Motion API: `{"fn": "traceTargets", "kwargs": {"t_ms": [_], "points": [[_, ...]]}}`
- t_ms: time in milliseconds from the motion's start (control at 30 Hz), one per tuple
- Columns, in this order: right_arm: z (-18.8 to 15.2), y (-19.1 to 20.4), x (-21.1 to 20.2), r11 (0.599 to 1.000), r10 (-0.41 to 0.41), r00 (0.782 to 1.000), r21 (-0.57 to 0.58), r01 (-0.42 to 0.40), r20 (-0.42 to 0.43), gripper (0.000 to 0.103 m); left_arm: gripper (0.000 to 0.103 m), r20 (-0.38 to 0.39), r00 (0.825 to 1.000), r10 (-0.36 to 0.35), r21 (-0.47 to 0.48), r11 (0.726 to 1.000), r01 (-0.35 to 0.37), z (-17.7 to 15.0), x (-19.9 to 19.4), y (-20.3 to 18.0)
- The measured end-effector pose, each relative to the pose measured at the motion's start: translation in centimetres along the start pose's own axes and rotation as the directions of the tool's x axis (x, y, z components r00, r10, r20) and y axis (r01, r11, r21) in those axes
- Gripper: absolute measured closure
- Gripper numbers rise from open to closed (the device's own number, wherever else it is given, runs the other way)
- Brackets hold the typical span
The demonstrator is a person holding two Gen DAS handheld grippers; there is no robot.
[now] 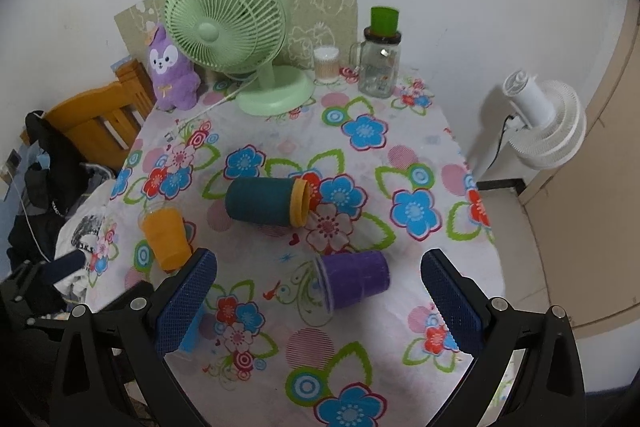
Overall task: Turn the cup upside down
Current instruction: 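Reach the left gripper down and grasp the blue cup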
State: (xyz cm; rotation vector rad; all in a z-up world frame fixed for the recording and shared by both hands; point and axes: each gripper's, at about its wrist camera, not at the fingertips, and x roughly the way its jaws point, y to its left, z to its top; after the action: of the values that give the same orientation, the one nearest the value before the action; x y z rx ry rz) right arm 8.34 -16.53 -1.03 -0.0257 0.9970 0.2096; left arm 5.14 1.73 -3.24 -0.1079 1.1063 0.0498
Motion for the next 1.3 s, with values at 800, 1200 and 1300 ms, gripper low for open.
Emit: {"fn": "traceTargets", "kwargs": {"t_ms": [800, 1200, 1300], "points": [[-5.4, 2.4, 10.4, 0.994, 0.098, 0.968, 0.068, -0.084, -0.231, 0.0, 0.008, -0.249, 0.968, -0.015, -0.013, 1.0, 0.012, -6.1, 11.9, 1.8], [-6.3, 3.3, 11.1, 0.997, 0.083, 0.965, 0.018, -0.081, -0.247, 0.0, 0.028, -0.245, 0.969, -0.022, -0.022, 1.0, 0.017, -7.3, 12.4, 1.5], [-6.1, 3.2, 10.6, 0.996, 0.084, 0.968, 0.02, -0.082, -0.236, 0.0, 0.028, -0.233, 0.972, -0.027, -0.042, 0.999, 0.018, -7.1, 11.7, 1.3]]}}
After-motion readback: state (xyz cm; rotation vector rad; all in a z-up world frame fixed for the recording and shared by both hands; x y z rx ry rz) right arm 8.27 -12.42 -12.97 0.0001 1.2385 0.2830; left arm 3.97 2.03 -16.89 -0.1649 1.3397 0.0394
